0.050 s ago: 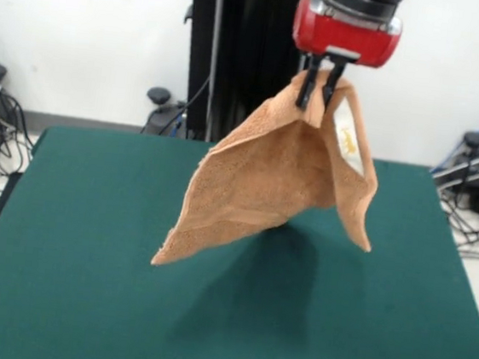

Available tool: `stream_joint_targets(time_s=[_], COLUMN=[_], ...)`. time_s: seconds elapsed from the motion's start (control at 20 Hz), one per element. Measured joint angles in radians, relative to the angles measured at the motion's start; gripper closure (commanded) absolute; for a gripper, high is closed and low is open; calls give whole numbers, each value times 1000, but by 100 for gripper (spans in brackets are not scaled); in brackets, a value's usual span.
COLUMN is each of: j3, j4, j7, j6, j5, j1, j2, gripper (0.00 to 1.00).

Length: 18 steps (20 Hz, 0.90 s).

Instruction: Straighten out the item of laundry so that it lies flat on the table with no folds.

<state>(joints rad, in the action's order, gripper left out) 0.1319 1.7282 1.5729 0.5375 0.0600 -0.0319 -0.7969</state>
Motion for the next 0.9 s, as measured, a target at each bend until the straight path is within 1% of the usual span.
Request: stream_joint_targets(time_s=[0.2, 0.9], j3=[-5, -5], j4=[0, 16], j7=[0, 0], j6=[4, 4], j5=[0, 0], j1=[0, 0], j2=[-15, -17], gripper=[100, 100])
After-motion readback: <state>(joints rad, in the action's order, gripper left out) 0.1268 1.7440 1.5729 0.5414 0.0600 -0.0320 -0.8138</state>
